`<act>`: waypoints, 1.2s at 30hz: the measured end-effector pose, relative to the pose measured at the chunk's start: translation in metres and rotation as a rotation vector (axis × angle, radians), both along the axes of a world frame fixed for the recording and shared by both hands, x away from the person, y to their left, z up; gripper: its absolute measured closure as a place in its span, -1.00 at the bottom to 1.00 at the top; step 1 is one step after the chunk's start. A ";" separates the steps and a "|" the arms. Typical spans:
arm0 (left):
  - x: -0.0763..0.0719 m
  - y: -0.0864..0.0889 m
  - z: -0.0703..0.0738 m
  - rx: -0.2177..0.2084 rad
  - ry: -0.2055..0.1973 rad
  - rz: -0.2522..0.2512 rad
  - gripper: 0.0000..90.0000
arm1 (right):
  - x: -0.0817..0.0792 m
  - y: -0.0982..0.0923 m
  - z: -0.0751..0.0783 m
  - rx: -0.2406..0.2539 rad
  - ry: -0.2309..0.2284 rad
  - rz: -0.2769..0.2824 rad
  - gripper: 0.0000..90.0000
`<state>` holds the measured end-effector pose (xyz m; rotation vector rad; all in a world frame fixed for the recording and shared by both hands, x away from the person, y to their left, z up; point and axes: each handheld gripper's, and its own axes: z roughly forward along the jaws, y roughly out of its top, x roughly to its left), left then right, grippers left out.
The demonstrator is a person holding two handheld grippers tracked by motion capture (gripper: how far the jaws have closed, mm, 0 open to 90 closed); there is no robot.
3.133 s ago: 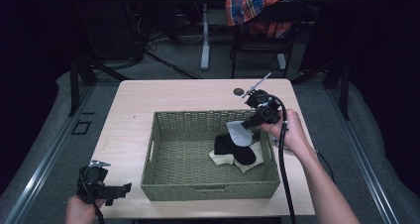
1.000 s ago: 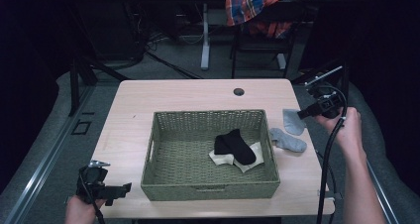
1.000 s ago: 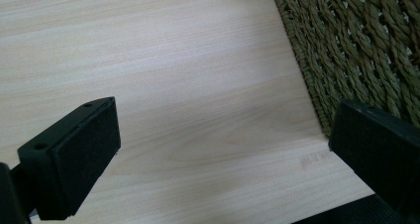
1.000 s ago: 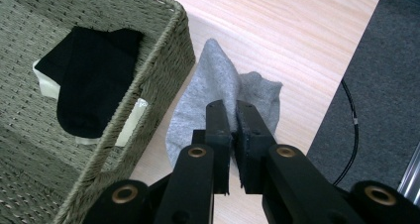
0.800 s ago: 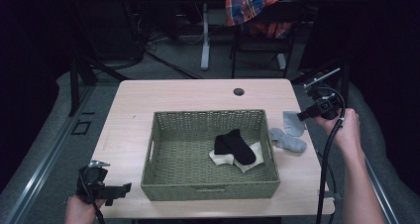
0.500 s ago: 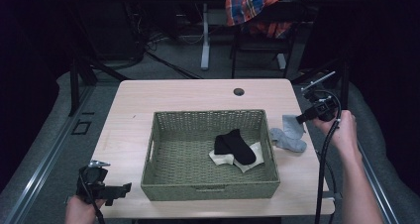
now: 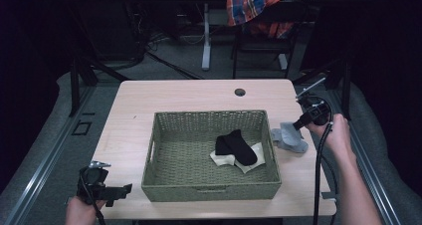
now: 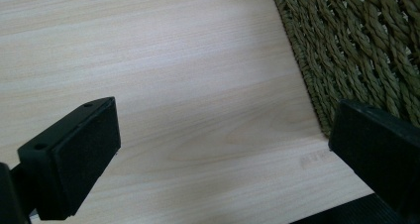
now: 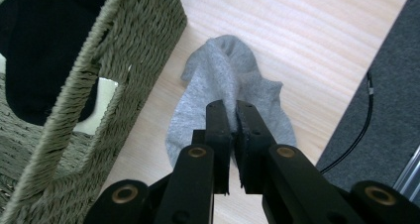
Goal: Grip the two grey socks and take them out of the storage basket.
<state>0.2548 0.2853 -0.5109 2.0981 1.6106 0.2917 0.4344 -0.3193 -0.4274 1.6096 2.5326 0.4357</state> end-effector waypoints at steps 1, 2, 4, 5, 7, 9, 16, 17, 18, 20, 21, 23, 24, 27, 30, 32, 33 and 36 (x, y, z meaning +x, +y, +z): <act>0.000 0.000 0.000 0.000 0.000 0.000 -1.00 | 0.001 0.000 -0.002 0.001 0.010 0.005 0.90; 0.000 0.000 0.000 -0.002 0.001 0.002 -1.00 | 0.002 0.001 -0.005 -0.003 0.015 0.001 0.90; 0.000 0.000 0.000 -0.001 0.000 0.000 -1.00 | 0.003 0.003 -0.011 0.002 0.014 -0.006 0.90; 0.000 0.000 0.000 -0.001 0.000 -0.002 -1.00 | 0.004 0.003 -0.012 -0.014 0.031 0.008 0.90; 0.000 0.000 0.000 -0.002 0.001 0.001 -1.00 | 0.005 0.004 -0.017 -0.010 0.041 0.010 0.90; 0.000 0.000 0.000 -0.002 0.001 0.001 -1.00 | 0.007 0.005 -0.021 -0.017 0.051 0.016 0.90; 0.000 0.000 0.000 -0.002 0.002 0.000 -1.00 | 0.011 0.007 -0.040 -0.015 0.081 0.003 0.90; 0.000 0.000 0.000 -0.002 0.001 0.001 -1.00 | 0.012 0.006 -0.044 -0.022 0.089 0.011 0.90; 0.000 0.000 0.000 -0.002 0.001 0.001 -1.00 | 0.012 0.006 -0.046 -0.023 0.093 0.012 0.90; 0.000 0.000 0.000 -0.002 0.002 -0.001 -1.00 | 0.013 0.007 -0.050 -0.027 0.106 0.013 0.90; 0.000 0.000 0.000 -0.002 0.002 -0.001 -1.00 | 0.013 0.007 -0.052 -0.027 0.104 0.007 0.90; 0.000 0.000 0.000 -0.002 0.001 0.001 -1.00 | 0.014 0.008 -0.056 -0.028 0.111 0.005 0.90; 0.000 0.000 0.000 -0.002 0.002 0.000 -1.00 | 0.014 0.008 -0.058 -0.026 0.113 0.004 0.90; 0.000 0.000 0.000 -0.001 0.001 0.001 -1.00 | 0.016 0.008 -0.066 -0.024 0.135 0.009 0.89; 0.000 0.000 0.000 -0.001 0.002 0.001 -1.00 | 0.017 0.007 -0.071 -0.030 0.144 0.009 0.86; 0.000 0.000 0.000 0.000 0.000 -0.001 -1.00 | 0.017 0.007 -0.076 -0.029 0.155 0.013 0.64; 0.000 0.000 0.000 -0.001 0.000 -0.001 -1.00 | 0.018 0.007 -0.078 -0.036 0.167 0.022 0.47; 0.000 0.000 0.000 0.000 0.001 -0.001 -1.00 | 0.017 0.007 -0.075 -0.034 0.129 0.015 0.00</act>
